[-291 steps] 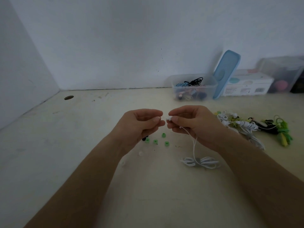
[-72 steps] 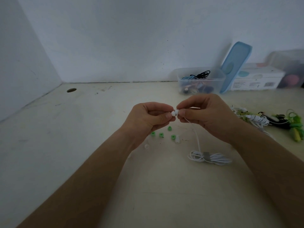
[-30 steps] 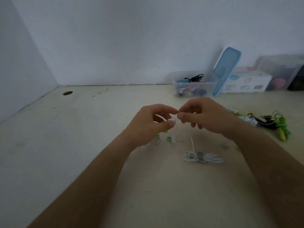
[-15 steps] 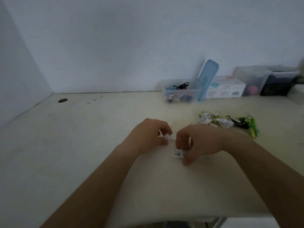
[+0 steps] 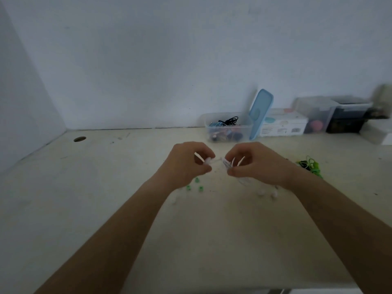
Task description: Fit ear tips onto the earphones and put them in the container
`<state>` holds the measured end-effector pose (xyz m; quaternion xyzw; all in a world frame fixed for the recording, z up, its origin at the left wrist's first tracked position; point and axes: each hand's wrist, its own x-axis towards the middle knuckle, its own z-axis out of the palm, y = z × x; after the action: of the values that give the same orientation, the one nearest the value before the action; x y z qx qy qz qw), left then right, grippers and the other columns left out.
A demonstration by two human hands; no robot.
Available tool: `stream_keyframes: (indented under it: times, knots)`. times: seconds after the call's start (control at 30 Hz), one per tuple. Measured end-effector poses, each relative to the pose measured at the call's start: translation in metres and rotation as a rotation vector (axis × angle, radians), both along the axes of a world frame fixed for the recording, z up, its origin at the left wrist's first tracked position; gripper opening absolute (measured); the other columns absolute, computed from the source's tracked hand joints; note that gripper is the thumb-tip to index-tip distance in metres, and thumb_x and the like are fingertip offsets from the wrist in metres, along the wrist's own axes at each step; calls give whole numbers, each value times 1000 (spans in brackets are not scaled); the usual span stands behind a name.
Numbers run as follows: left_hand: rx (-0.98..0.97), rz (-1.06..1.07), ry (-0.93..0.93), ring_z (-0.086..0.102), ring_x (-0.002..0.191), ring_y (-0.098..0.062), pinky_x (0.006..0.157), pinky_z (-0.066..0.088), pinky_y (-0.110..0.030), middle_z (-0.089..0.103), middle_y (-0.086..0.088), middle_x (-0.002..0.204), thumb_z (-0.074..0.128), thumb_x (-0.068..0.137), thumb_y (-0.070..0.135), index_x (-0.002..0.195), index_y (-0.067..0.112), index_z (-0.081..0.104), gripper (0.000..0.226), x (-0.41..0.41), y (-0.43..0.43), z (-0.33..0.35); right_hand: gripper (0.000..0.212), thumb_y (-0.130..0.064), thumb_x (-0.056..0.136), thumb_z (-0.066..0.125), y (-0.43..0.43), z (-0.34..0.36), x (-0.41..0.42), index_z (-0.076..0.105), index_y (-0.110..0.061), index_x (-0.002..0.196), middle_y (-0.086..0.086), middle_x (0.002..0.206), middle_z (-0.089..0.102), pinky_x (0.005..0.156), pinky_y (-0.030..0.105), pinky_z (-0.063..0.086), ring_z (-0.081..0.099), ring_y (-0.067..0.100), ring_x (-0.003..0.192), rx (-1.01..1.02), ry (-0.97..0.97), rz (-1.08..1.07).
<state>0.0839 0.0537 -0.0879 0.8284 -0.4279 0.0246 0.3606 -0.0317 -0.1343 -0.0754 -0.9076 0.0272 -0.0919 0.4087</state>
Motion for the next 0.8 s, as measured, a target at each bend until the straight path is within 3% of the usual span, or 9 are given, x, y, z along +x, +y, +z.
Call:
stream_keyframes:
  times: [0.13,0.3,0.4,0.53,0.63,0.7,0.8]
  knots:
    - [-185,27,124,71,72,-5,68,57,-17,73,6,87,78,80,10,95,17,75,17,15,-26,22,32,-18,76,84,-19,9,22,68,-24,103,-4,83,72,69,19,54,68,6,72,95,-133,-130]
    - [-308,110,132,69,77,-13,70,55,-18,74,0,88,77,80,8,93,15,76,15,52,-80,34,37,-16,76,83,-55,13,68,66,-18,108,-5,80,71,71,28,55,67,9,70,160,-275,-310]
    - [-281,157,157,65,75,-4,62,47,-5,71,5,86,77,78,4,94,18,76,21,79,-112,39,27,-17,81,80,-77,19,101,66,-17,104,-5,83,69,71,24,55,67,8,72,71,-316,-383]
    - [-197,169,118,61,75,0,55,41,0,69,5,91,78,77,5,97,20,74,25,112,-150,41,13,-19,85,73,-100,28,139,66,-22,95,-8,79,67,71,20,53,64,6,72,-168,-321,-443]
    - [-97,153,74,59,72,2,56,40,-2,67,5,89,81,77,10,103,19,73,29,127,-170,37,11,-18,89,70,-114,36,157,71,-18,100,-3,88,69,67,15,46,62,10,77,-333,-230,-425]
    - [-2,130,40,58,71,2,66,45,-5,64,6,87,84,76,14,109,18,70,36,134,-178,33,17,-16,90,70,-121,40,165,72,-15,107,3,101,70,78,21,48,62,14,87,-434,-139,-402]
    - [97,113,86,62,83,-10,78,52,-22,66,2,97,87,73,26,120,18,64,52,140,-177,29,17,-13,92,65,-124,42,168,73,-15,107,4,111,69,90,27,50,64,18,99,-460,-62,-401]
